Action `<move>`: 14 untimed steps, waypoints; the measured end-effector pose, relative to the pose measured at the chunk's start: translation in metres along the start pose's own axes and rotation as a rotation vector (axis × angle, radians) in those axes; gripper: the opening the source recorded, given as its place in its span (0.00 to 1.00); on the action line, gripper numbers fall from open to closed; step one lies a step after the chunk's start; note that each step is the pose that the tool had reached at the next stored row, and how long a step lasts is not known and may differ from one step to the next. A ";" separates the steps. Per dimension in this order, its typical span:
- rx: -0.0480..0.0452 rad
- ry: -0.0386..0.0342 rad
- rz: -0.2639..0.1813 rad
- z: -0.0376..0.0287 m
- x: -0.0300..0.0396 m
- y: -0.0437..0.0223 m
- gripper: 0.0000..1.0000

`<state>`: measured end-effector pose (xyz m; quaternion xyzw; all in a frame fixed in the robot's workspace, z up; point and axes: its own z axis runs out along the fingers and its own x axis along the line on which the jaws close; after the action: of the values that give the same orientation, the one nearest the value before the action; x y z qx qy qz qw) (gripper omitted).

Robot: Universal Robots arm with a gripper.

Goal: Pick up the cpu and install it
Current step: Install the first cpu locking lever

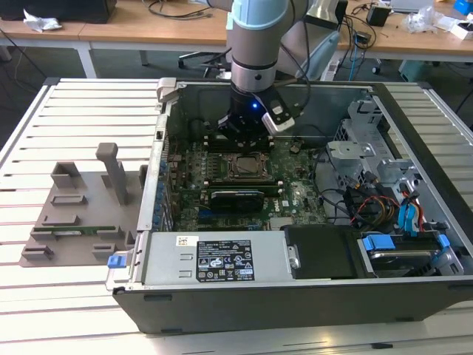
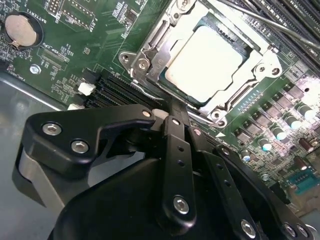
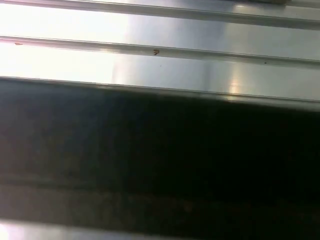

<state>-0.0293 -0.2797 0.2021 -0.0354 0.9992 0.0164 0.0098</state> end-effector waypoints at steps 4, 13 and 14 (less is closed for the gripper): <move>0.0001 -0.0003 0.000 0.0006 -0.0012 -0.0024 0.11; 0.0005 0.0002 -0.003 0.0018 -0.0075 -0.0053 0.11; 0.0002 0.0001 -0.003 0.0022 -0.0085 -0.0050 0.11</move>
<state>-0.0204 -0.2841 0.2000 -0.0370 0.9991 0.0163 0.0098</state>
